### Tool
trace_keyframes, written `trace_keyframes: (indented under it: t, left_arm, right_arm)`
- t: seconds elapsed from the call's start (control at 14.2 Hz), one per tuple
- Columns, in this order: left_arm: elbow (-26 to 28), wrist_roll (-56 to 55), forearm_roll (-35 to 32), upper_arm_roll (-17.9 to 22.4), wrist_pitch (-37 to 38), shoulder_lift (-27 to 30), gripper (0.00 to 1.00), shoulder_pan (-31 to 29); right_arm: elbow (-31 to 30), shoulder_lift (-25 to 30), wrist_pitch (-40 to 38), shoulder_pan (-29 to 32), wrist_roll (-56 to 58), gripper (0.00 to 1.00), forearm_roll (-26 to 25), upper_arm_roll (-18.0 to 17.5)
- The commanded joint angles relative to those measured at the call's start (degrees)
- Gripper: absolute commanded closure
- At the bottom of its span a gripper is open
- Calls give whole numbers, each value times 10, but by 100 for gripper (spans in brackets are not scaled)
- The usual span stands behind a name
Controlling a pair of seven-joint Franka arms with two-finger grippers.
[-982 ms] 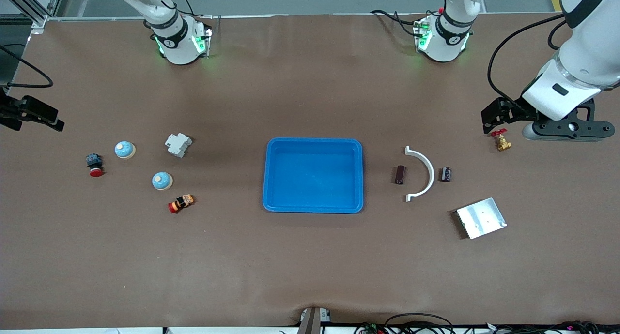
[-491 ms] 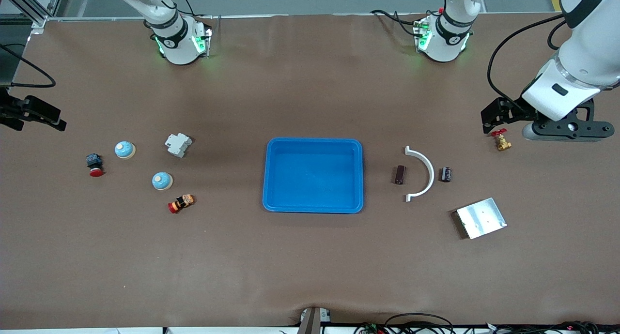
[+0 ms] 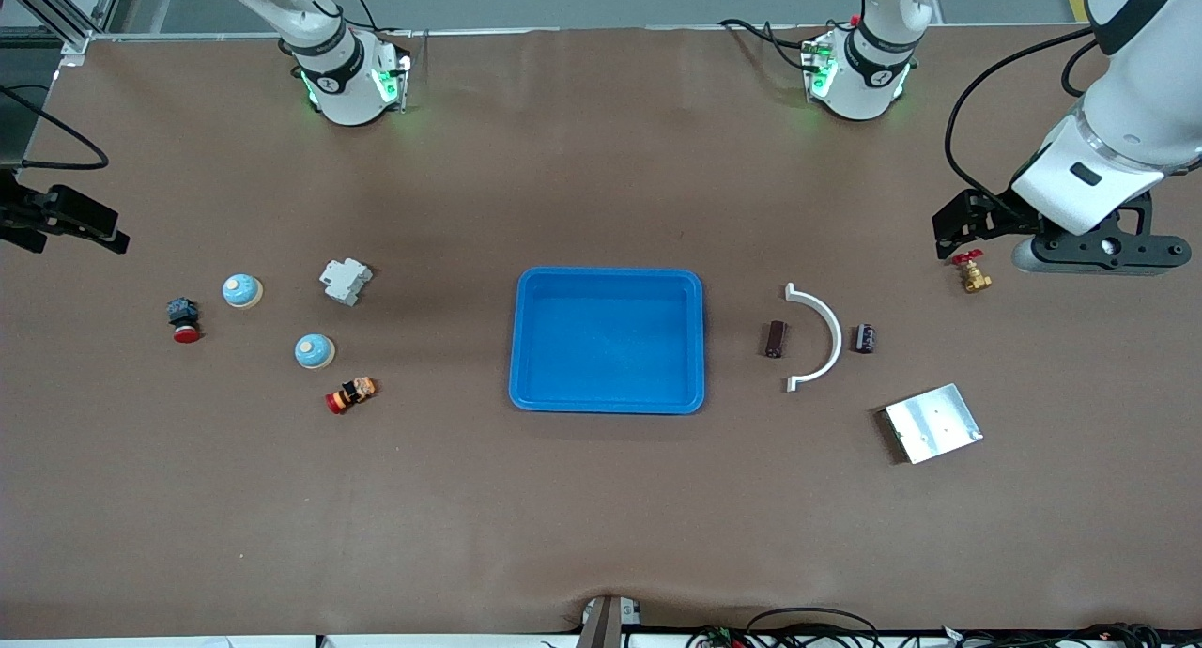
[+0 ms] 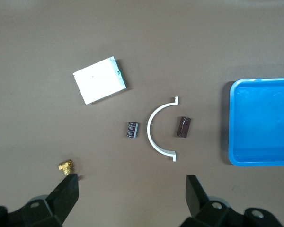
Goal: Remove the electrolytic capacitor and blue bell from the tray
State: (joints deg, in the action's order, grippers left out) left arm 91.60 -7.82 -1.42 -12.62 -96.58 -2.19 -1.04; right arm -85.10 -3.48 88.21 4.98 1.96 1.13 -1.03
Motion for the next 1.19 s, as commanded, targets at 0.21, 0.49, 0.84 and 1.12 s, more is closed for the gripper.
trace_keyframes:
  t: [0.21, 0.49, 0.84, 1.12]
  left_arm:
    - [4, -1, -8, -2, -3, 9, 0, -3]
    - [3, 0, -8, -2, -2, 9, 0, -4]
    - [2, 1, -9, -2, -3, 9, 0, -4]
    - [0, -2, -24, -6, -5, 10, 0, -2]
  right_arm:
    - [4, 4, -8, -2, 2, 0, -10, 2]
    - [5, 3, -8, -2, 2, 0, -10, 2]
    - [6, 3, -8, -2, 5, 0, -10, 1]
    - [6, 3, -6, -3, 7, 0, -10, -1]
